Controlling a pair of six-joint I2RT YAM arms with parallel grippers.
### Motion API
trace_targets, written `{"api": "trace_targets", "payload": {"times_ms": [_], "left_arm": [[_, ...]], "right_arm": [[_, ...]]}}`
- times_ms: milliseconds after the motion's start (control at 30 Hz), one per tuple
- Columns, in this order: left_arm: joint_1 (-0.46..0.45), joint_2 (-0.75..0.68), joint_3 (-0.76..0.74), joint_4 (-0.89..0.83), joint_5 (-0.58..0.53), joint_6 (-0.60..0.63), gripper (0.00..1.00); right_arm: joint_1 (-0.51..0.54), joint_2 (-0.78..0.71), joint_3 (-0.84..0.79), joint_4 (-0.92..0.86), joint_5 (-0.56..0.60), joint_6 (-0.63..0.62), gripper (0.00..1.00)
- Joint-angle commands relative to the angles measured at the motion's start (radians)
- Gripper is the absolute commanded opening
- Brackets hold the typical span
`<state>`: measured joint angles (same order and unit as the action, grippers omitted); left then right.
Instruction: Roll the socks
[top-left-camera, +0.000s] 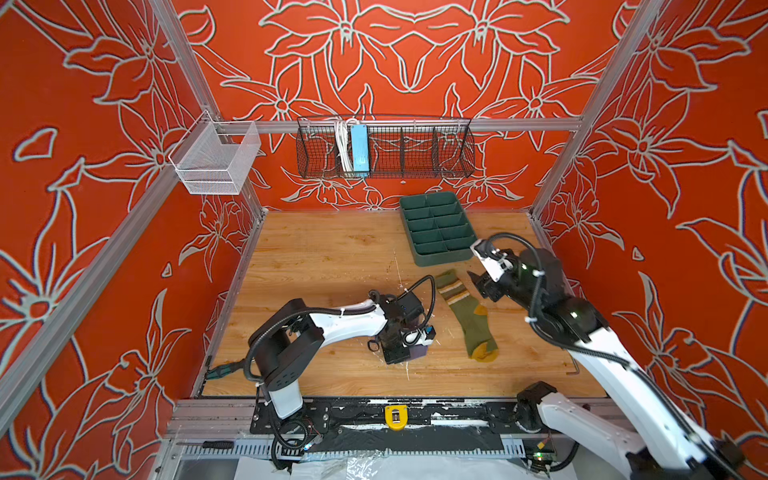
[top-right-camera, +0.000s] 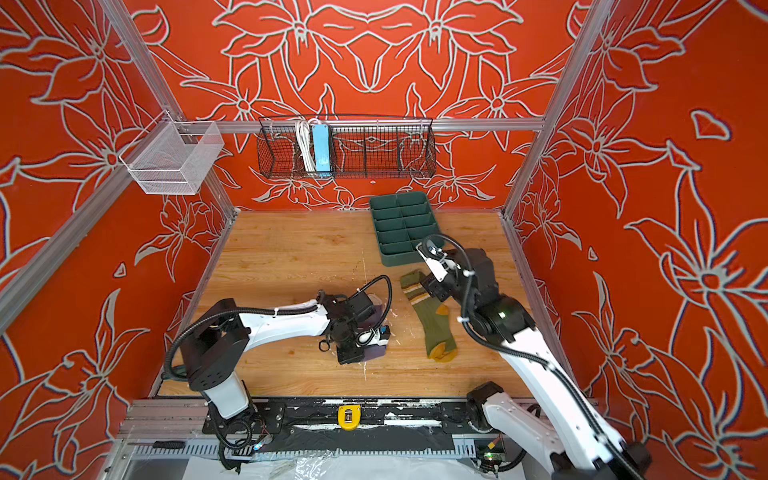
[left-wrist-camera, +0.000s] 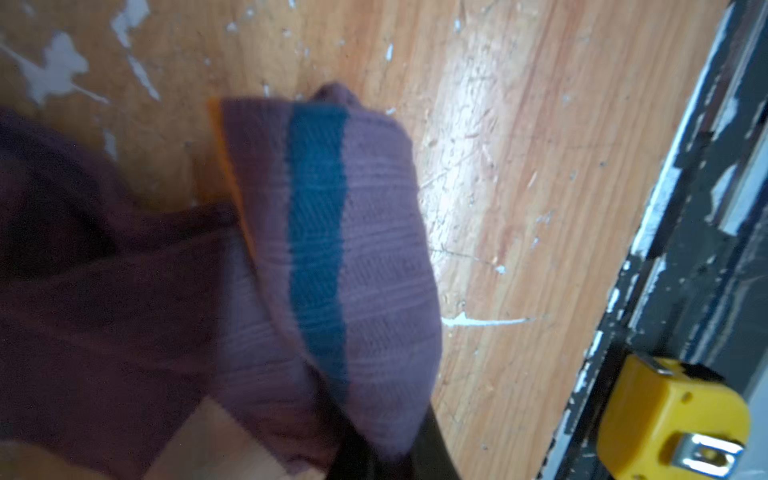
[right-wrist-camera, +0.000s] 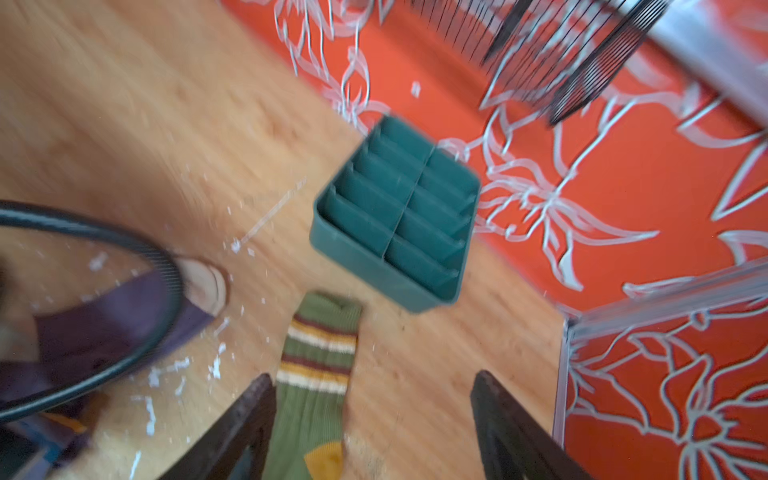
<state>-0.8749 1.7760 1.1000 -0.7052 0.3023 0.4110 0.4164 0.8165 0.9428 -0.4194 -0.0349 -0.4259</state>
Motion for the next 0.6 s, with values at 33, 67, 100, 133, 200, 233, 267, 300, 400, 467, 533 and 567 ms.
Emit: {"api": "trace_targets", "payload": {"times_ms": [33, 67, 100, 133, 200, 233, 267, 300, 400, 467, 533, 567], "left_arm": [[0.046, 0.093, 0.069, -0.118, 0.126, -0.015, 0.08], [0.063, 0.115, 0.088, -0.132, 0.139, -0.016, 0.08], [0.081, 0.137, 0.107, -0.148, 0.162, -0.011, 0.08], [0.099, 0.157, 0.129, -0.166, 0.184, -0.009, 0.09], [0.125, 0.191, 0.160, -0.189, 0.231, -0.010, 0.10], [0.135, 0.207, 0.173, -0.200, 0.263, -0.014, 0.11], [0.145, 0.223, 0.184, -0.208, 0.290, -0.017, 0.12], [0.151, 0.244, 0.201, -0.226, 0.304, -0.013, 0.12], [0.164, 0.295, 0.242, -0.262, 0.325, -0.007, 0.12], [0.168, 0.318, 0.261, -0.274, 0.330, -0.007, 0.12], [0.172, 0.326, 0.270, -0.278, 0.324, -0.008, 0.12], [0.172, 0.326, 0.271, -0.279, 0.324, -0.008, 0.12]], "right_arm": [[0.006, -0.117, -0.073, -0.063, -0.227, -0.140, 0.76], [0.016, -0.132, -0.073, -0.130, -0.250, -0.183, 0.76], [0.031, -0.135, -0.068, -0.207, -0.250, -0.228, 0.75], [0.051, -0.131, -0.064, -0.279, -0.227, -0.273, 0.74], [0.112, -0.123, -0.078, -0.380, -0.164, -0.339, 0.73], [0.156, -0.121, -0.099, -0.413, -0.120, -0.376, 0.74], [0.200, -0.125, -0.121, -0.426, -0.069, -0.404, 0.74], [0.252, -0.127, -0.154, -0.430, -0.010, -0.436, 0.74], [0.423, -0.134, -0.248, -0.350, 0.146, -0.491, 0.73], [0.548, -0.135, -0.310, -0.236, 0.231, -0.510, 0.74], [0.670, -0.111, -0.379, -0.072, 0.308, -0.526, 0.74], [0.715, -0.086, -0.406, -0.002, 0.332, -0.533, 0.74]]}}
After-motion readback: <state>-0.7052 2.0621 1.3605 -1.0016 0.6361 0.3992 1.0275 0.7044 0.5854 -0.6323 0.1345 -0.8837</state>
